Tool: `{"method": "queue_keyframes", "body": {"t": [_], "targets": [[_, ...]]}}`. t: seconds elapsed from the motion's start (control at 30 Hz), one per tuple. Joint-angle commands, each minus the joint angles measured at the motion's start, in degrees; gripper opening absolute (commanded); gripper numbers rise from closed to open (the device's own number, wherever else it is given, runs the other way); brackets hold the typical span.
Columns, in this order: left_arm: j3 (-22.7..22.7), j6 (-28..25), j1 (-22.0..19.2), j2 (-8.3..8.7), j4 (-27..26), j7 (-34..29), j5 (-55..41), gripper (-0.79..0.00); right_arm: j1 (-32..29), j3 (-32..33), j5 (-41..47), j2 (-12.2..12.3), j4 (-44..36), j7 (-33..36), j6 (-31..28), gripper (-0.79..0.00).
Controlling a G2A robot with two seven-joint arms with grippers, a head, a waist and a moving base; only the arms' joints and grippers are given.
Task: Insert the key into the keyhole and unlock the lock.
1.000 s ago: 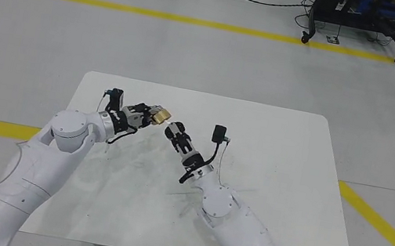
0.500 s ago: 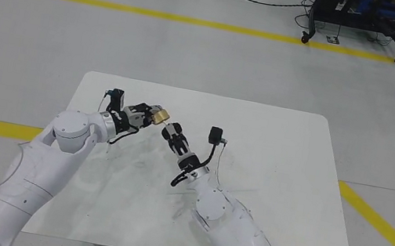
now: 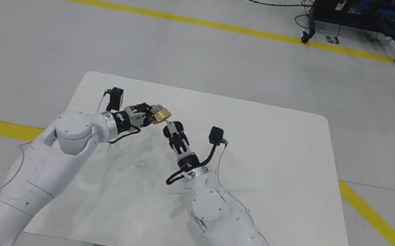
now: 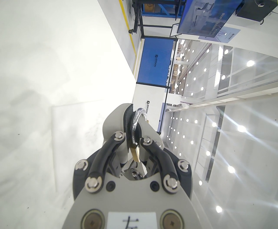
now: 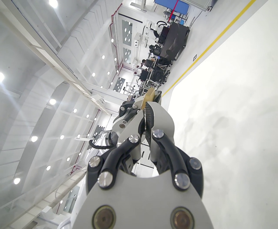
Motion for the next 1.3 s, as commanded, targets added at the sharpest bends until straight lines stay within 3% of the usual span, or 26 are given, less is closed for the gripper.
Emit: {"method": "queue_keyframes", "body": {"t": [0.0, 0.7, 1.27], "targets": [[-0.1, -0.1, 0.1, -0.05, -0.2, 0.4, 0.5, -0.785, 0.1, -0.1, -0.2, -0.3, 0.1, -0.5, 0.5, -0.785], [-0.9, -0.4, 2.1, -0.33, -4.2, 5.2, 9.3, -0.785, -0.2, 0.6, -2.3, -2.5, 0.7, -2.8, 5.6, -0.785], [-1.7, -1.3, 2.5, -0.60, -4.8, 2.2, 11.9, -0.785, -0.5, 1.7, -5.1, -3.5, 0.9, -1.8, 5.1, -0.785]]}}
